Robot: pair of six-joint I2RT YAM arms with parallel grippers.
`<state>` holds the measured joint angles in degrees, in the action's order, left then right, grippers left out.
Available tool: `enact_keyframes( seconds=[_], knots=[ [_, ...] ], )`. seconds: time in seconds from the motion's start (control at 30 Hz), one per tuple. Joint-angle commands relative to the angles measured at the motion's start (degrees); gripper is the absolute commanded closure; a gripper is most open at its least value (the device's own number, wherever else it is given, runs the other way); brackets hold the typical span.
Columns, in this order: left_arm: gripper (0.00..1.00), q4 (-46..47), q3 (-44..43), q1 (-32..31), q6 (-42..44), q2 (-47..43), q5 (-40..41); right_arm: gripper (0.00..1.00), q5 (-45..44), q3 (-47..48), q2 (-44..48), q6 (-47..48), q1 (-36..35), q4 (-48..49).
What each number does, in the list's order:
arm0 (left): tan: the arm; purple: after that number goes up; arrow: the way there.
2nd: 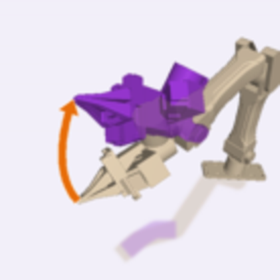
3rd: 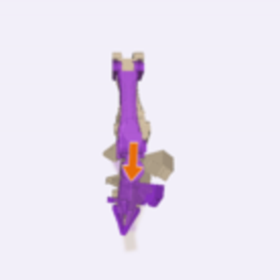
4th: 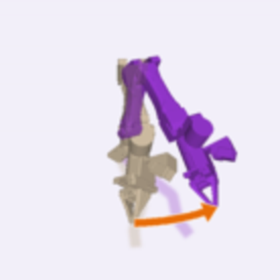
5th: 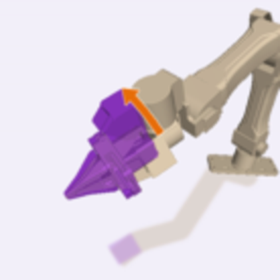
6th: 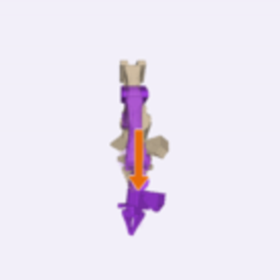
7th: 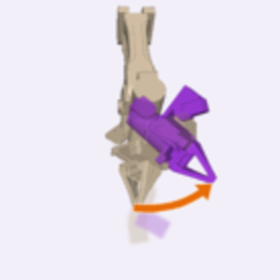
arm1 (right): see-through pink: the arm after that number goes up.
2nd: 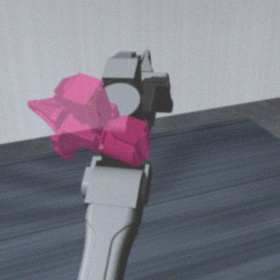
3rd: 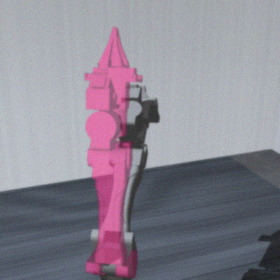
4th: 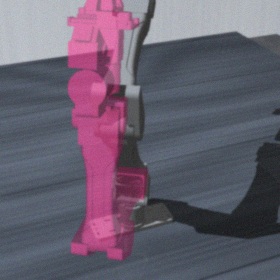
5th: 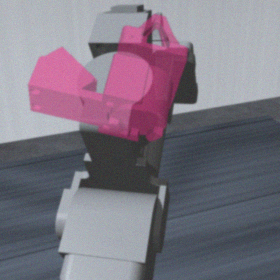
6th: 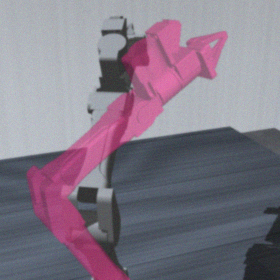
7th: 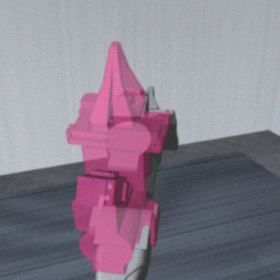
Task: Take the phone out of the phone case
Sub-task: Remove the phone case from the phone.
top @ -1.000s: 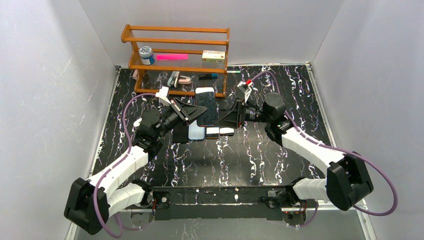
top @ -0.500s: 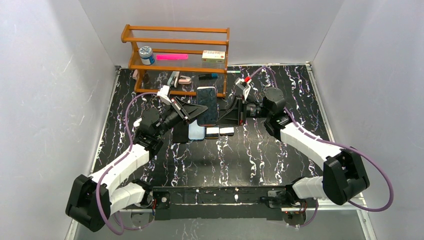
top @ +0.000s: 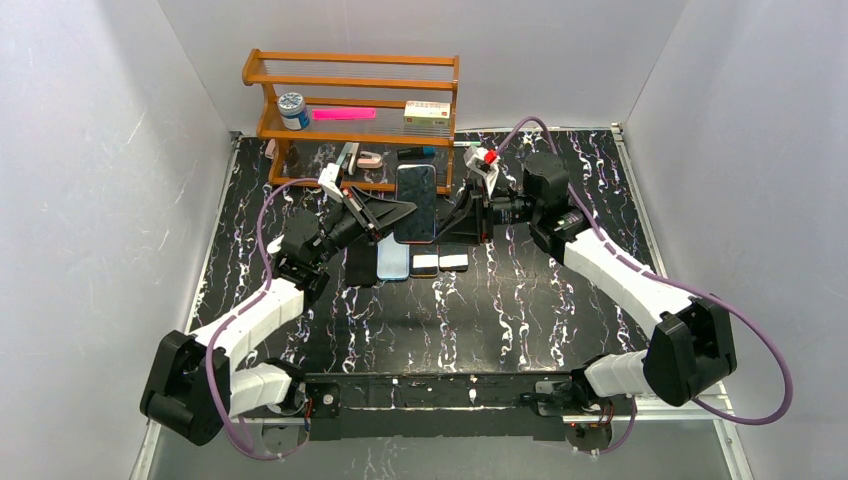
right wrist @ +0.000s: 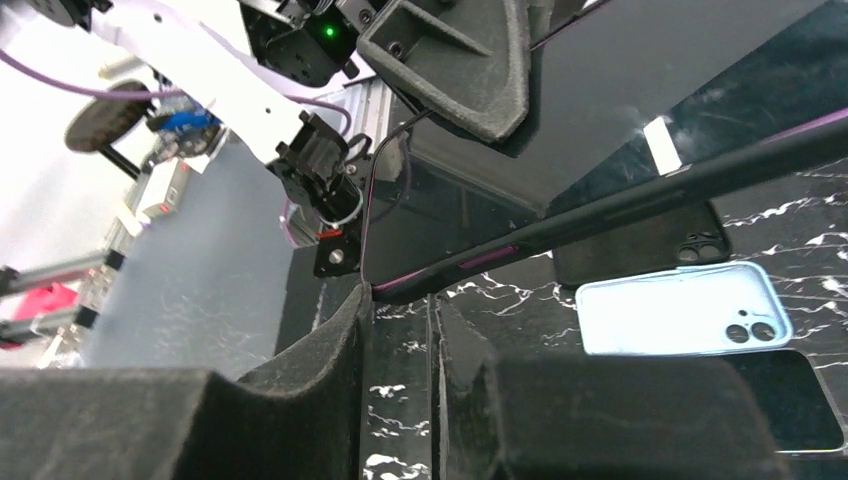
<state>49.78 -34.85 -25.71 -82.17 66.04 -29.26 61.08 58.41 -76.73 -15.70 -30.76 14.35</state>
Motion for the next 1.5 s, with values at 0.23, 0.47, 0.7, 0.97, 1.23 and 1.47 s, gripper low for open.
enact_keyframes(
  seconds=[0.23, 0.47, 0.7, 0.97, 1.23, 1.47],
  knots=[
    [1.00, 12.0, -5.2, -1.8, -9.9, -1.9, -4.6, 0.99, -8.1, 4.5, -3.2, 22.4, -1.6, -15.5],
    [1.00, 12.0, -4.5, -1.8, -6.8, -2.8, -4.6, 0.84, -23.0, 0.0, 0.3, 0.9, -1.6, -0.9],
    [1.00, 9.7, -1.5, -1.8, 0.3, -4.3, -0.3, 0.44, -31.2, -4.9, 7.1, -14.3, -1.6, 0.6],
    [1.00, 4.3, -2.5, -1.8, 8.2, -4.2, 6.3, 0.35, -29.4, -12.3, 14.3, -29.3, -1.5, 5.2],
    [1.00, 4.1, -4.0, -1.8, 8.3, -3.1, 2.9, 0.28, -27.9, -10.5, 9.2, -38.3, -1.5, 19.9],
    [1.00, 3.9, -3.4, -1.9, 8.3, -4.0, 1.3, 0.39, -24.0, -5.0, 2.0, -40.8, -1.5, 27.3]
  ],
)
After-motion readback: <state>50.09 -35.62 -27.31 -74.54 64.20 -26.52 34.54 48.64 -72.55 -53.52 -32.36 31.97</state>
